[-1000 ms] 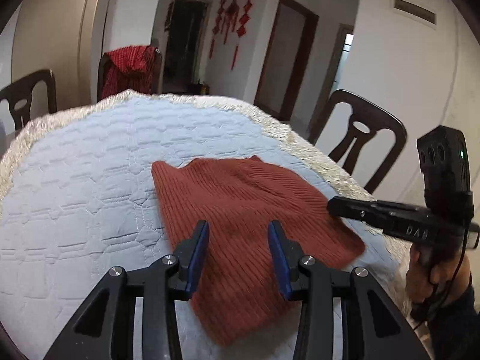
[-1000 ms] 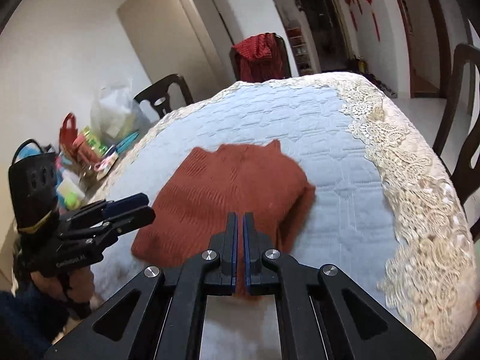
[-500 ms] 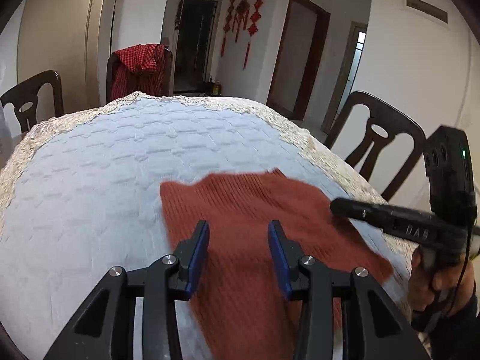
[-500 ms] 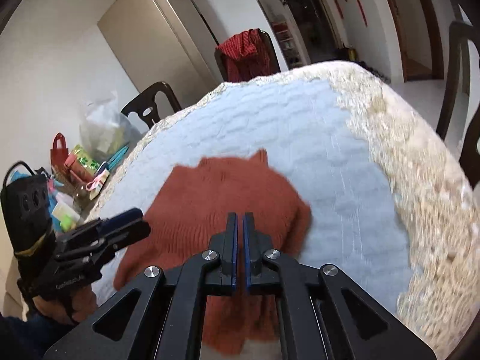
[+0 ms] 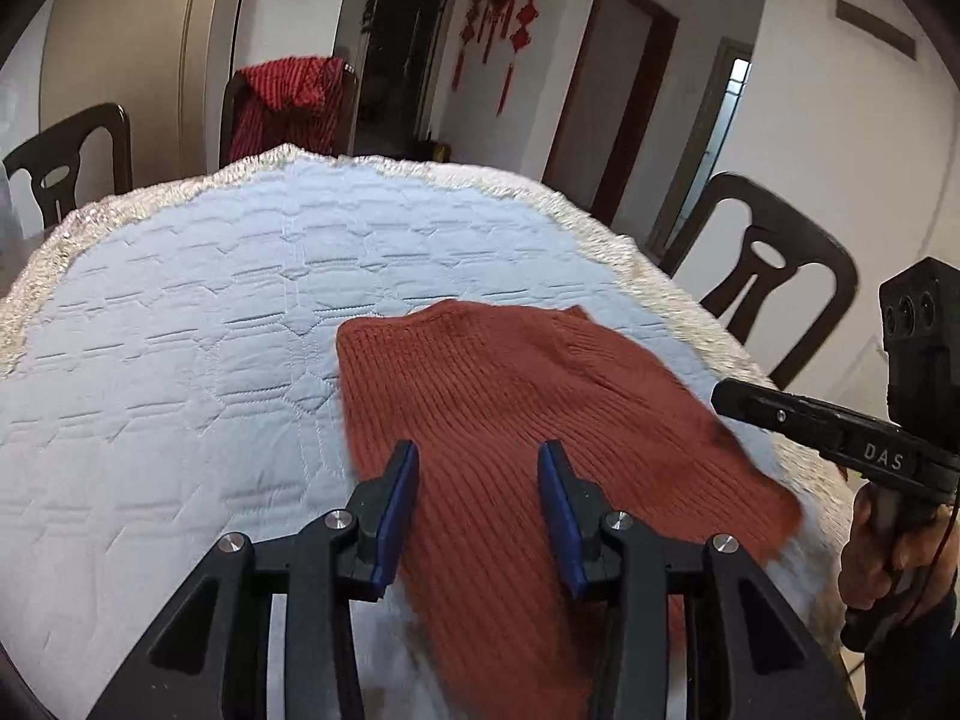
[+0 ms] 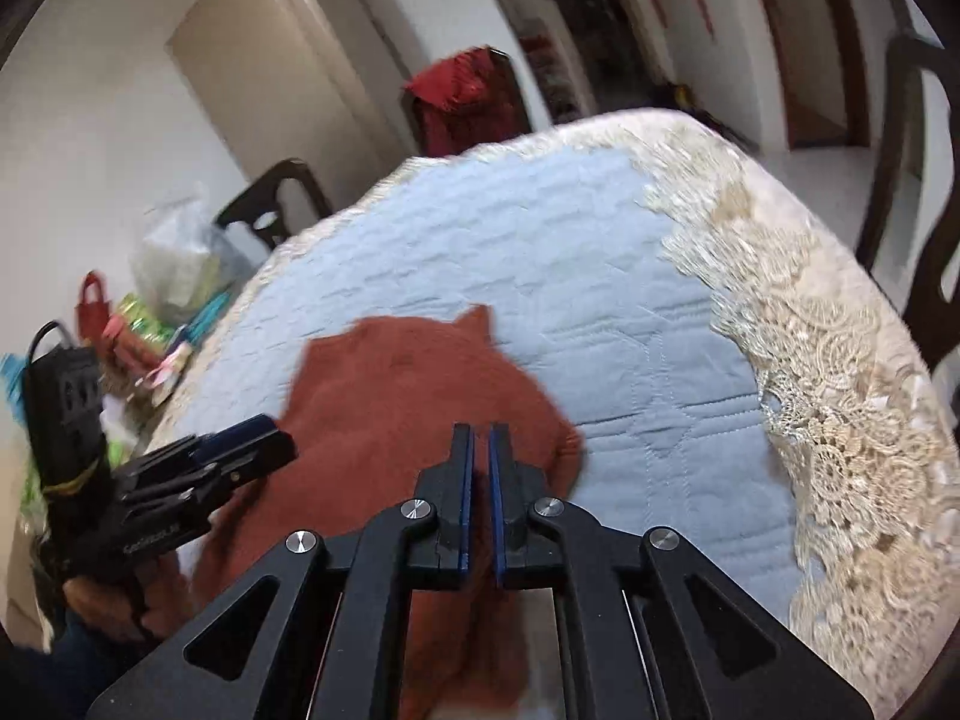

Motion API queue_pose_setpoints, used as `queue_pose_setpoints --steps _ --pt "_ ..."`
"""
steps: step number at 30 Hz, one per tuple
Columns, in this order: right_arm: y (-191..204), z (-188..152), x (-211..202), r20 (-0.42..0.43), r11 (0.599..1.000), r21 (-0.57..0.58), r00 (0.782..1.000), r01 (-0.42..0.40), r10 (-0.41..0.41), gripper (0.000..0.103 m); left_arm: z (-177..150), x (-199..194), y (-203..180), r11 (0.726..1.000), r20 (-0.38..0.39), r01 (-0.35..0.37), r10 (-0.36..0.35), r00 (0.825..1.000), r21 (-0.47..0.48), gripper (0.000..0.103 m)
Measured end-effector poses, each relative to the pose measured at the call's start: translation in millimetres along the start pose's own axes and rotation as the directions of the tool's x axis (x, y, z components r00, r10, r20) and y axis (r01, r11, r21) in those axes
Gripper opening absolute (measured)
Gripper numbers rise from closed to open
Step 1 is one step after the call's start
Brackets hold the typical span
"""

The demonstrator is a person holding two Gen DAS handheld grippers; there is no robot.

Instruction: Fold small clothes

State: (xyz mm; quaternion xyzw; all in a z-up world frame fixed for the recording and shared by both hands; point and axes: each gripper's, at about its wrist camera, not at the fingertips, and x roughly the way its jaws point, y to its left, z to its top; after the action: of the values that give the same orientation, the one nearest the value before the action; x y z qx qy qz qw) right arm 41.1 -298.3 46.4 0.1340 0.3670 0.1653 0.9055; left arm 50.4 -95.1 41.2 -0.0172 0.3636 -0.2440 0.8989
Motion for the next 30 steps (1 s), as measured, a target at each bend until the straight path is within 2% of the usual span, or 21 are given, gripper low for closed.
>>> queue_pose_setpoints --steps 4,9,12,15,18,20,23,24,27,30 --pt "16 -17 -17 -0.003 0.997 -0.072 0.999 -0.042 0.042 0.004 -14 -24 -7 0.999 0.013 0.033 -0.033 0.999 0.01 0.044" --pt "14 -39 -9 -0.065 0.993 -0.119 0.998 -0.009 0.001 0.004 -38 -21 -9 0.999 -0.028 0.035 -0.035 0.999 0.019 0.044" --pt "5 -41 -11 -0.063 0.996 -0.086 0.998 -0.018 0.012 0.004 -36 -24 -8 1.0 -0.022 0.031 -0.031 0.999 0.001 0.043" --pt "19 -38 -21 -0.033 0.991 -0.137 0.999 0.006 -0.011 0.004 -32 -34 -17 0.999 0.009 0.024 -0.025 1.0 0.027 0.043" --pt "37 -37 -25 -0.023 0.982 -0.185 0.999 -0.034 0.031 0.004 -32 -37 -30 0.997 0.022 0.037 -0.038 0.999 0.063 0.043" --pt "45 -41 -17 -0.049 0.976 -0.211 0.998 -0.051 0.042 0.004 -35 -29 -36 0.996 0.005 0.038 -0.039 0.999 0.081 0.043" --pt "40 -52 5 -0.113 0.975 -0.221 0.994 -0.019 -0.006 0.004 -38 -15 -37 0.996 -0.013 -0.006 0.007 1.0 0.091 0.043" --pt "36 -54 8 -0.119 0.978 -0.209 0.993 -0.025 0.0 0.004 -38 -16 -39 0.995 -0.013 -0.013 0.015 1.0 0.095 0.043" --pt "31 -50 0 -0.102 0.986 -0.16 0.994 -0.052 0.036 0.004 -34 -20 -40 0.996 -0.014 -0.018 0.019 1.0 0.089 0.043" --pt "32 -44 -15 -0.048 0.986 -0.158 0.998 -0.048 0.041 0.004 -30 -24 -37 0.997 -0.008 -0.024 0.025 1.0 0.076 0.043"
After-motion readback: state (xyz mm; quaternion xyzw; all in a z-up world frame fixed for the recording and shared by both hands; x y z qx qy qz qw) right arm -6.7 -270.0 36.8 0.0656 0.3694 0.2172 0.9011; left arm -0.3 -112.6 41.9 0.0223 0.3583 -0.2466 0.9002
